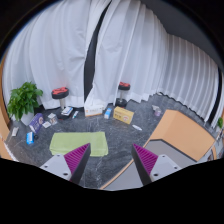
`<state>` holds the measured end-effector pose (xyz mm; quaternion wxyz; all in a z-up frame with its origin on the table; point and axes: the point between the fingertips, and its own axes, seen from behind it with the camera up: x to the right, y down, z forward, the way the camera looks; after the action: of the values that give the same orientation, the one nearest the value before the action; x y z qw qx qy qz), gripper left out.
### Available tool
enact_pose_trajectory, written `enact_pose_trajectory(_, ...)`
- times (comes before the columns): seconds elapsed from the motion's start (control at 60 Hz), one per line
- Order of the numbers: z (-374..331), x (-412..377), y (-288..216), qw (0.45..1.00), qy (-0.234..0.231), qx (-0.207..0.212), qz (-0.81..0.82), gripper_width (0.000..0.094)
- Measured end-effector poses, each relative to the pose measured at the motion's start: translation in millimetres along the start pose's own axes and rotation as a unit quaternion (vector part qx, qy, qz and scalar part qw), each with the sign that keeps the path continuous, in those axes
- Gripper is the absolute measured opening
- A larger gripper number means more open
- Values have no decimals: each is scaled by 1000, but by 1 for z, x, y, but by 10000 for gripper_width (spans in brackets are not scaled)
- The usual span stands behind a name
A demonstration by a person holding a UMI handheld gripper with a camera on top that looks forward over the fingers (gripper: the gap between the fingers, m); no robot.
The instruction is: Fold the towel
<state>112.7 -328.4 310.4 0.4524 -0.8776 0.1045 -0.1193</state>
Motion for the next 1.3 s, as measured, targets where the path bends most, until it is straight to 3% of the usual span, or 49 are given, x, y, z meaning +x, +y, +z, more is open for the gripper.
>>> enact_pose_trajectory(0.167,12,-2,28,1000,-5,-20,8,848)
enact_pose_trajectory(0.317,38,-21,83,999,-4,-40,5,846)
enact_pose_trajectory(0.55,85,-164,155,995,-75,-62,23,847)
enact_pose_trajectory(0.767,170,-328,132,988,-150,-30,11,846)
enact_pose_trajectory(0.867,220,-371,118,988,-151,-27,-8,845)
enact_pose_trajectory(1.033,296,-395,125,990,-124,-56,-27,836)
enact_pose_trajectory(1.083,310,-392,127,992,-107,-55,-42,781)
enact_pose_trajectory(1.183,319,-389,122,991,-86,-22,-98,552)
enact_pose_trajectory(1.3,324,-382,121,989,-69,-18,-128,138)
